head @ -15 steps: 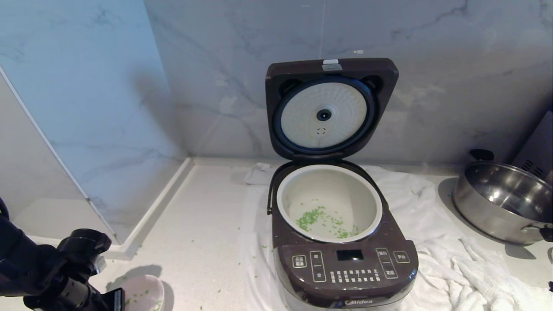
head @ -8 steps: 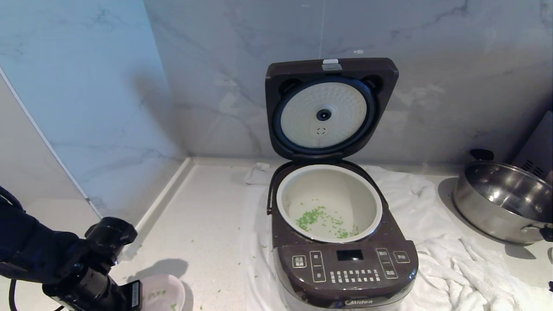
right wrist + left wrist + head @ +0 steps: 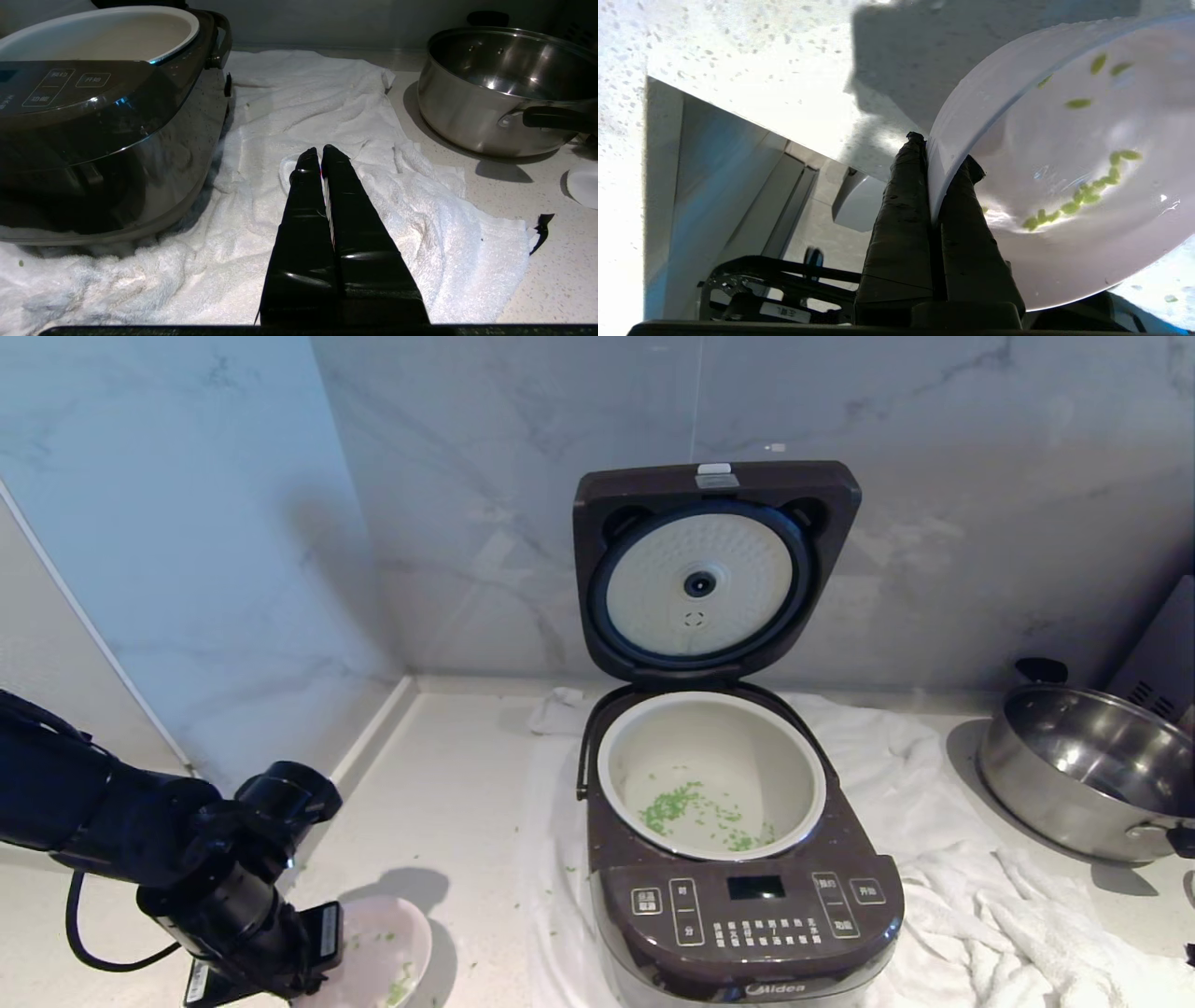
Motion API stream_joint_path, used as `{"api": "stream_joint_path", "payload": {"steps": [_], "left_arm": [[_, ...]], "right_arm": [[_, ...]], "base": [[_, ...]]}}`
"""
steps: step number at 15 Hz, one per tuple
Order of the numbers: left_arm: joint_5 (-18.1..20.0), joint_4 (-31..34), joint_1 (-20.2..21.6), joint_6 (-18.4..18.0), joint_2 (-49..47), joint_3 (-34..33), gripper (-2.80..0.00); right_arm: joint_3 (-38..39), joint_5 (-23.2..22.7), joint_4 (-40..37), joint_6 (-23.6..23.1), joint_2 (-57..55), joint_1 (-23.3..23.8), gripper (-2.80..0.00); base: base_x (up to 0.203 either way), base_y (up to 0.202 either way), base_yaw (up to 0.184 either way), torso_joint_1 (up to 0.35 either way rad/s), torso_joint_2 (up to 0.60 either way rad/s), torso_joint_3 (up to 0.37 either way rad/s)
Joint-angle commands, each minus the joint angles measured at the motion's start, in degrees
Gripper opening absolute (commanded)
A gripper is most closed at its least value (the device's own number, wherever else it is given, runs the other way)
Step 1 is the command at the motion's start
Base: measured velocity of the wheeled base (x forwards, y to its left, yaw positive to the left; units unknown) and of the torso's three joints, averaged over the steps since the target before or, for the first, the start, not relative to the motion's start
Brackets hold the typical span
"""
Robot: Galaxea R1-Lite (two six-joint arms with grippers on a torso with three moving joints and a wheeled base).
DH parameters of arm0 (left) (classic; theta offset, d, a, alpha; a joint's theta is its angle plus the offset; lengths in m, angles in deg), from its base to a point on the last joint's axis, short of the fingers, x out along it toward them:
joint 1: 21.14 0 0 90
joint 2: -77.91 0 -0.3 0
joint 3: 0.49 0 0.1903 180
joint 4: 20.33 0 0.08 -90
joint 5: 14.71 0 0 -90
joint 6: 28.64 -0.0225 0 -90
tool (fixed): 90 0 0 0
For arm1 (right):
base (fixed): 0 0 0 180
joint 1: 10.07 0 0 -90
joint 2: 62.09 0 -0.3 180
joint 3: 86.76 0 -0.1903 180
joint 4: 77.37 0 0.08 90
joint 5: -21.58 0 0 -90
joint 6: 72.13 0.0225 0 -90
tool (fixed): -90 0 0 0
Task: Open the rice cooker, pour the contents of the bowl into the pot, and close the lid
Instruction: Pour the water from the bowl into the rice cooker
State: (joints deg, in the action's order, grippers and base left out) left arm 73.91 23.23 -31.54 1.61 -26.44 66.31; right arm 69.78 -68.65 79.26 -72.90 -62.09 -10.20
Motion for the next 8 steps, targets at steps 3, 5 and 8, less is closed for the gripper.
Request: {"api": "stream_joint_path", "payload": {"steps": [3,5,8], "left_arm": [[-0.03,3.74,-3.28,1.68,-0.1,5.1,-2.8],[-0.1,8.12,-4.54,2.13,0.01,9.96,-2.8],[-0.14,14.9,-5.29,2.3,-0.36,18.39,-2.8]], "right_arm": [[0.01,-0.03,0.0,-0.02,0.0,-0.04,-2.8],[0.01,-0.03,0.0,-0.02,0.0,-0.04,-2.8],[0.01,-0.03,0.0,-0.02,0.0,-0.04,-2.8]], "base": [[0.0,0.0,0.0,0.0,0.0,0.0],[0.0,0.0,0.0,0.0,0.0,0.0],[0.0,0.0,0.0,0.0,0.0,0.0]]}}
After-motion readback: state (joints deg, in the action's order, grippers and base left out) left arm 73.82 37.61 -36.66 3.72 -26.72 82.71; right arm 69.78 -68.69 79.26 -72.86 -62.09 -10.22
